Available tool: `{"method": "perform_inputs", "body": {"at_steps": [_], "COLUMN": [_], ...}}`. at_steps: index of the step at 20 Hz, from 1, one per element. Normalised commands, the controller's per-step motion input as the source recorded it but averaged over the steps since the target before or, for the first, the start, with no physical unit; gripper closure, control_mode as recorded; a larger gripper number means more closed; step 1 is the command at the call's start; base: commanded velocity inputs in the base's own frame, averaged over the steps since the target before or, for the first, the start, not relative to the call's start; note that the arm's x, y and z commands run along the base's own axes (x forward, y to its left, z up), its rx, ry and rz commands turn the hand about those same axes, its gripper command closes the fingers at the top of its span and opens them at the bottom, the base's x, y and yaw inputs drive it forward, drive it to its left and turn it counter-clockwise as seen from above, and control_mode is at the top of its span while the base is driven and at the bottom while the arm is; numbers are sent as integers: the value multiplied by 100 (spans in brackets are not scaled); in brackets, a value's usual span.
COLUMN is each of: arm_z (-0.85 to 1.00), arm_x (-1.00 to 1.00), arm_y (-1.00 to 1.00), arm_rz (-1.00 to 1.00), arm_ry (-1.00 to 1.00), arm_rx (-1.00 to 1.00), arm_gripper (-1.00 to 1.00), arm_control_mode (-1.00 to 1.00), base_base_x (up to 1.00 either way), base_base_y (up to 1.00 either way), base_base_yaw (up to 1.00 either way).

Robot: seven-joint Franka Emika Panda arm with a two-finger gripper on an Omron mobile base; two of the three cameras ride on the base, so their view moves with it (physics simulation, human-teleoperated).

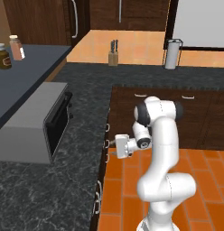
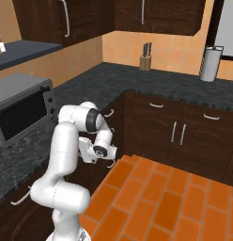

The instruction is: Take a straw from the drawer in front and place it inside the glass cup on the dining counter.

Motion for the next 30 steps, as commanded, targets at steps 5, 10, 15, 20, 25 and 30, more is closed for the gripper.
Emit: {"method": "perform_inputs", "body": {"at_steps": [5, 10, 15, 20, 25, 30], "arm_z": [-29, -27, -29, -43, -35, -4], "arm_x": [50, 46, 34, 38, 25, -15], "arm_y": [13, 19, 26, 10, 13, 4], "arm_rz": [0, 0, 0, 0, 0, 0], "arm_ry": [0, 0, 0, 0, 0, -2], "arm_rx": [0, 0, 0, 0, 0, 0], "arm_gripper": [-100, -100, -100, -100, 100, 100], "arm_control_mode": [-100, -100, -100, -100, -100, -100], "base_base_x": [0, 0, 0, 0, 0, 0], "base_base_y": [0, 0, 0, 0, 0, 0], "base_base_yaw": [0, 0, 0, 0, 0, 0]}}
